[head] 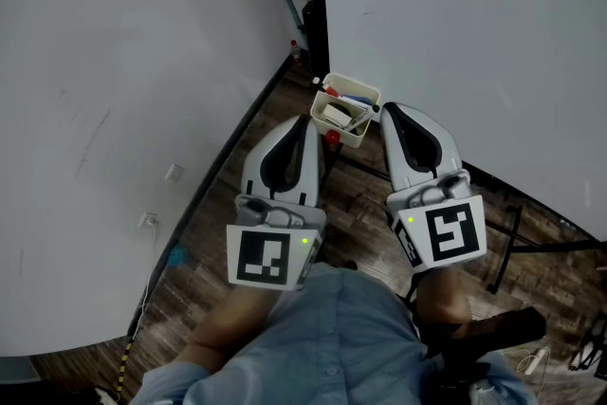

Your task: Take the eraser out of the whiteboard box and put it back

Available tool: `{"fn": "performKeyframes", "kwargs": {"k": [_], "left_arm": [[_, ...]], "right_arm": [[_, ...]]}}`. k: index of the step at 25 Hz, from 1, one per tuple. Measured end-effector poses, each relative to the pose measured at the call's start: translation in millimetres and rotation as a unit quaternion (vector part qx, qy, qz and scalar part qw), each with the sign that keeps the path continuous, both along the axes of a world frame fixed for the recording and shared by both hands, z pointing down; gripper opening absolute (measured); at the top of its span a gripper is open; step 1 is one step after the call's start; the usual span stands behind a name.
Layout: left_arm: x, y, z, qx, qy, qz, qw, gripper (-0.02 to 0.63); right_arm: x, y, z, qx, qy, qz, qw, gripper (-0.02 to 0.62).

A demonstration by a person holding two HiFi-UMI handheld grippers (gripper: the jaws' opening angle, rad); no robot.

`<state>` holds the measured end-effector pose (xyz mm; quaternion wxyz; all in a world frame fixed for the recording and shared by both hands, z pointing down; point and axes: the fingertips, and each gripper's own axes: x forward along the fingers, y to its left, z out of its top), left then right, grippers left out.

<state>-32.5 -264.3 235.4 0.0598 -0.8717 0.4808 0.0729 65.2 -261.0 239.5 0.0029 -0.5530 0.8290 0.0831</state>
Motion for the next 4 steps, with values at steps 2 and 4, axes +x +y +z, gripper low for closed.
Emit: {"fn": "performKeyframes", "kwargs": {"k": [2,4], "left_arm": [[0.4,-1.3,0.1,-0.002,0.003,-0.002,1.0000,0.003],[0.7,-2.6,0.2,-0.004,0.006,-0.004,1.0000,0.003]], "right_arm": [[1.1,-0.8,-0.3,0.000,0.000,0.000,1.000,0.000],[2.1,-1.8,-0.5,0.000,0.000,0.000,1.000,0.000]]}}
